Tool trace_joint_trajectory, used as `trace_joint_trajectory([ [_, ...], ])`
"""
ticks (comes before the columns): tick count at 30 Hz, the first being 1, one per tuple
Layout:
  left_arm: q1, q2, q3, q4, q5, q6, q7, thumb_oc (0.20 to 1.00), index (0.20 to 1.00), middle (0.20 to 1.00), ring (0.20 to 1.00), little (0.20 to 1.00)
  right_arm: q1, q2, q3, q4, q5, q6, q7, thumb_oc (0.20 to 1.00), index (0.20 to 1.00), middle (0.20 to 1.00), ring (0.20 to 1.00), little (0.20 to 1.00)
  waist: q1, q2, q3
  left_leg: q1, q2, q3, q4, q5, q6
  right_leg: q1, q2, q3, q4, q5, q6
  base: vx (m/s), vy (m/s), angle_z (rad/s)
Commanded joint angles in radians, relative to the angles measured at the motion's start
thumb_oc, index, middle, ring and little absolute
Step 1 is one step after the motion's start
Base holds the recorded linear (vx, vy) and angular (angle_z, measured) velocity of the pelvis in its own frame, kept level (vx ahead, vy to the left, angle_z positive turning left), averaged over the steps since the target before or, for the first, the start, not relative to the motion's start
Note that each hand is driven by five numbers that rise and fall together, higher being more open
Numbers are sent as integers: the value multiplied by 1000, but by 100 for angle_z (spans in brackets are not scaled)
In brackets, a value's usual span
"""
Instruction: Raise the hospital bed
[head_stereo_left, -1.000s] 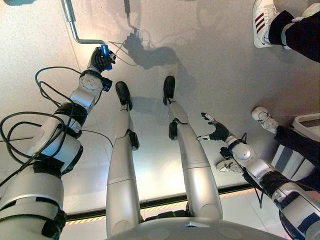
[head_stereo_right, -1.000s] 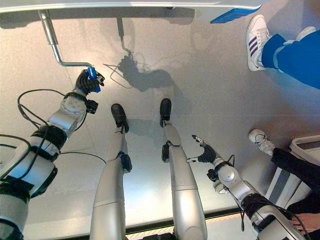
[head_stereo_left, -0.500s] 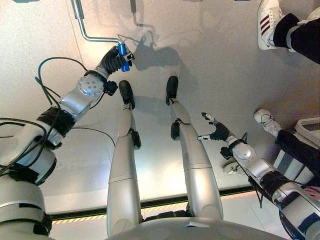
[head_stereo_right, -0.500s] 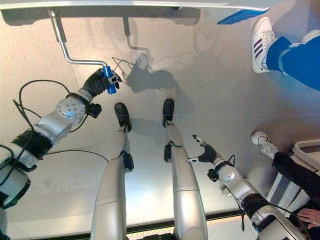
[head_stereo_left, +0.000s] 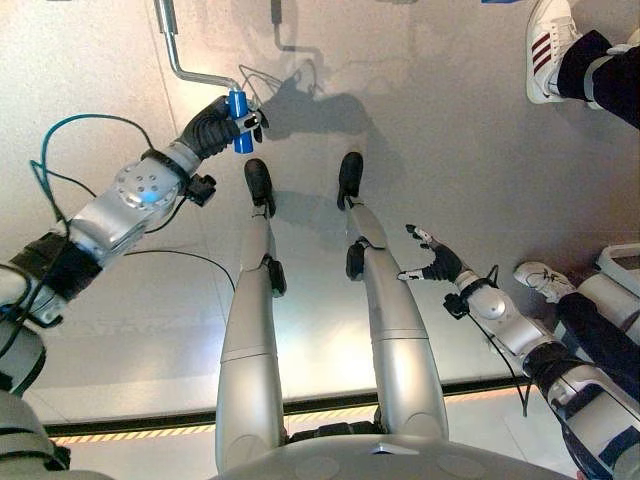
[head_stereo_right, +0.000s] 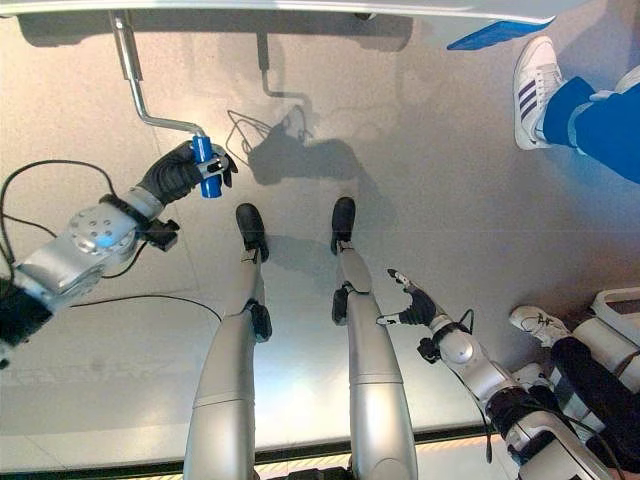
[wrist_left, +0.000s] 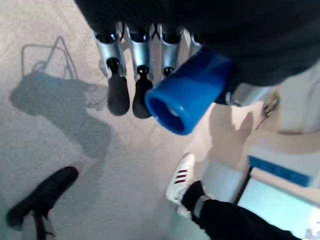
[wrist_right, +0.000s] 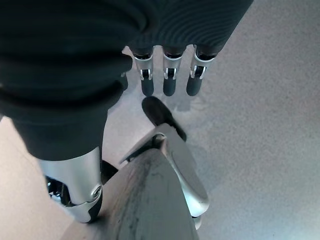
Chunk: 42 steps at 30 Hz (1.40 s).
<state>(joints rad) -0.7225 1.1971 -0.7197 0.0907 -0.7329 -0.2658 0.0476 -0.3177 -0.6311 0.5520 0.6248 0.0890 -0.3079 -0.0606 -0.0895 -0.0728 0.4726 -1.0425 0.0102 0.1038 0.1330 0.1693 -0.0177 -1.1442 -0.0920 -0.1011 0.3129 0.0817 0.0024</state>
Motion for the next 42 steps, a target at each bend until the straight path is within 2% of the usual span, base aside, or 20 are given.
trace_joint_trajectory([
  [1,99,43,177,-132,-8,-122,-4,200,200,200,200,200,127,-57,-17,-41,-21,-20,10,1000,1000,1000,1000,1000,-17,79,-27,57,-88,-10,72,-135,69,64,51,-30,-54,61,95,0,0,0],
  [9,404,31,409,-109,-35,-130,-26,200,200,200,200,200,144,-73,-50,-50,-28,-39,10,1000,1000,1000,1000,1000,3,89,-14,63,-86,-12,75,-130,68,74,45,-34,-50,59,96,0,0,0],
  [12,426,31,429,-106,-36,-132,-24,200,200,200,200,200,145,-77,-51,-58,-28,-41,11,1000,1000,1000,1000,1000,1,89,-14,65,-87,-12,72,-129,68,77,45,-35,-52,59,97,0,0,0],
  [18,475,-20,457,-36,-4,-121,-12,200,200,200,200,200,142,-86,-55,-64,-32,-46,7,1000,1000,1000,1000,1000,11,85,-10,75,-86,-15,60,-123,66,89,42,-42,-55,55,98,0,0,0],
  [28,387,-119,441,123,98,-91,52,200,200,200,200,200,122,-76,-58,-66,-35,-36,-1,1000,1000,1000,1000,1000,6,67,-8,74,-85,-15,67,-130,68,91,42,-43,-56,50,97,3,11,1],
  [42,88,-252,343,420,120,-39,117,200,200,200,200,200,94,-70,-49,-99,-27,-17,-4,1000,1000,1000,1000,1000,-28,33,1,51,-77,-5,95,-146,73,70,48,-35,-45,51,92,0,0,0],
])
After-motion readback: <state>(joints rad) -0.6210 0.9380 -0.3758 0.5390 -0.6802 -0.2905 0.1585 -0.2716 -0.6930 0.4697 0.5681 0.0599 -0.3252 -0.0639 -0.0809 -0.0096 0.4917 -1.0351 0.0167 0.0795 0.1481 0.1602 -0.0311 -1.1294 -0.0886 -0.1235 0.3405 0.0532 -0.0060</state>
